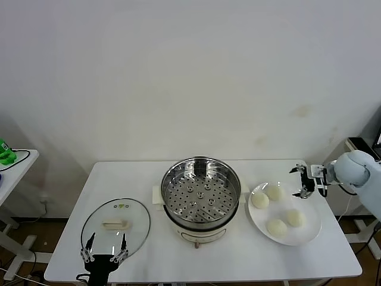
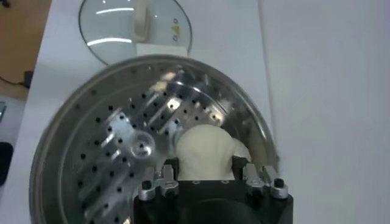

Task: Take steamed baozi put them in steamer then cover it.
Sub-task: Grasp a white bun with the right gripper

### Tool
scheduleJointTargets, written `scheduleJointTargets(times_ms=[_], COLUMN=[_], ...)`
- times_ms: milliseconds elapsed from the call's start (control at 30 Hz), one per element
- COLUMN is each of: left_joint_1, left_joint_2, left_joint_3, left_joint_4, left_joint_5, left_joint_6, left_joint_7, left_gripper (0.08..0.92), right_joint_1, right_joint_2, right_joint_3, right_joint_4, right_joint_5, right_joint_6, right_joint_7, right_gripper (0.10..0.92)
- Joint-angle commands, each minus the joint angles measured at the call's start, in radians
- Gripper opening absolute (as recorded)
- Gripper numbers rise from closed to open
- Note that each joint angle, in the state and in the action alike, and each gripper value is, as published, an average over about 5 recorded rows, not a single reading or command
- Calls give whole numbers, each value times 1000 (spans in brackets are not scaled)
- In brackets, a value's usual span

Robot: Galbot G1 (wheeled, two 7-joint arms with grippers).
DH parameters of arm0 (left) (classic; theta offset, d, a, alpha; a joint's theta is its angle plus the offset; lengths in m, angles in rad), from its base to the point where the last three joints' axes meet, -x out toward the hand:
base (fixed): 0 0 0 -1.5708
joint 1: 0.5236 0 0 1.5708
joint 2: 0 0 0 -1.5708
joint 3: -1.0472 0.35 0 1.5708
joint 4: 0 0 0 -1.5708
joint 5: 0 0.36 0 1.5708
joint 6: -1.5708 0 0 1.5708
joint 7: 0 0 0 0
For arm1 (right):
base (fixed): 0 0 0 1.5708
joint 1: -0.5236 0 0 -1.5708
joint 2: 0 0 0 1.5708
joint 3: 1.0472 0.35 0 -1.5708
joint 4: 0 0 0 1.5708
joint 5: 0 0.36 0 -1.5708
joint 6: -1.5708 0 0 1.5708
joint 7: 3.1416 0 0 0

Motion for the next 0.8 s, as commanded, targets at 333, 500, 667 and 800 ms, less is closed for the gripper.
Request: scheduleJointTargets(times_ms=[333, 500, 667, 800], left_joint_1=[-13, -19, -19, -18], left_joint_2=[5, 13, 16, 16], left_joint_3=[-4, -15, -19, -20], left_joint_4=[7, 7, 6, 9], left_joint_5=[0, -6, -10, -10], left_joint_6=[-9, -9, -10, -13], left_joint_7=[4, 4, 4, 5], left_gripper=[823, 823, 823, 823], right_joint_1=[102, 89, 74, 67], right_joint_2=[206, 254, 275, 278], right_joint_3=[-151, -142, -132, -126], right_joint_4=[-230, -282, -305, -308], right_joint_5=[3, -15, -30, -36], right_joint_6=[4, 14, 20, 17], right_joint_7=[-13, 6, 18, 23], right_gripper=[823, 823, 823, 823])
